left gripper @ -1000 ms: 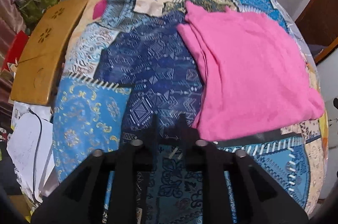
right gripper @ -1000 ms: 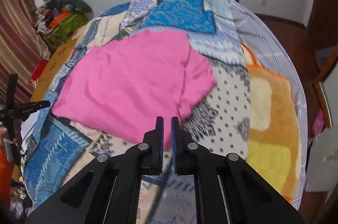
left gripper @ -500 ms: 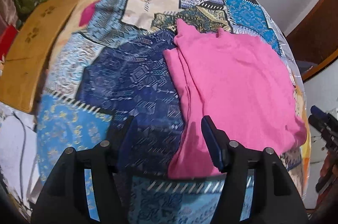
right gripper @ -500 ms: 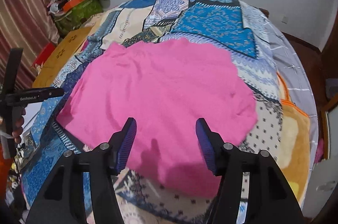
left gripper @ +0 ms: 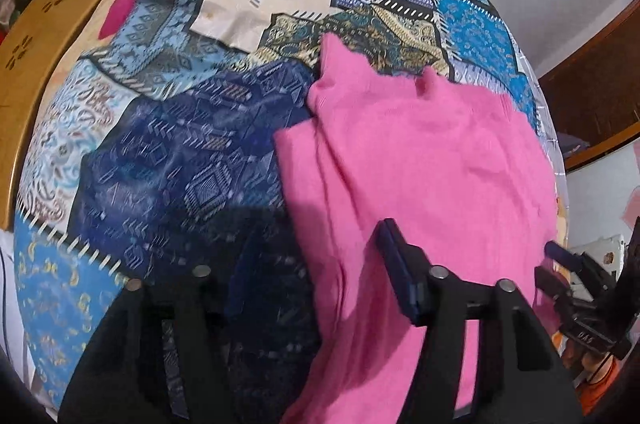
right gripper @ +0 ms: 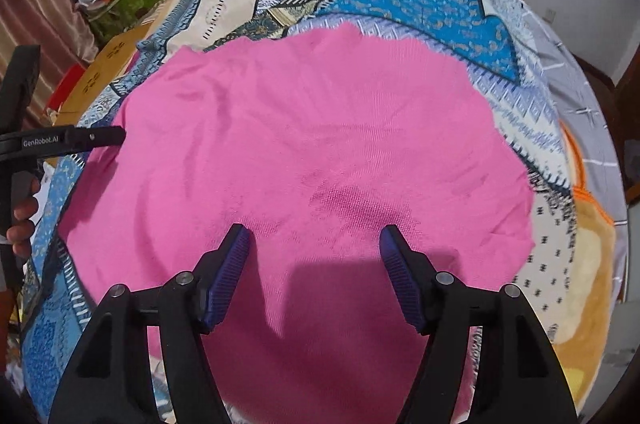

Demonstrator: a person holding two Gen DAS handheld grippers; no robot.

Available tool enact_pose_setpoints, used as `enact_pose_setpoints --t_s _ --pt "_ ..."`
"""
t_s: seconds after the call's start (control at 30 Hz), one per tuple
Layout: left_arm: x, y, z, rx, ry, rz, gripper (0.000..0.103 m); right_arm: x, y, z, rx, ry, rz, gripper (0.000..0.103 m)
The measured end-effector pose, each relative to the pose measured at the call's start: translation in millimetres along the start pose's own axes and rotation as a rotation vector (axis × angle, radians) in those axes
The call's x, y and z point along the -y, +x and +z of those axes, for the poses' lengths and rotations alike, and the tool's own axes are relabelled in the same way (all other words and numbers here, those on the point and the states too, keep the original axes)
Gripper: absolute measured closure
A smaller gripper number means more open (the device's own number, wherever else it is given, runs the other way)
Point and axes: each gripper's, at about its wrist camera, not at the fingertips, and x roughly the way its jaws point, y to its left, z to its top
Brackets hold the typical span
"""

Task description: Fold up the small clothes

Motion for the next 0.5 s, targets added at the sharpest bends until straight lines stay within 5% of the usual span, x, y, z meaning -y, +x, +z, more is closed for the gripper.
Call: enact_pose_setpoints --t_s 0.13,0.5 --pt "10.8 2.9 4.1 0.011 0.043 -0.013 0.093 3.6 0.4 -0.1 0.015 0.015 0.02 0.037" --pt "4.5 -40.7 2.8 0.09 0.059 0.007 0.095 5.2 -14.2 -0.6 0.033 0.008 0.011 0.037"
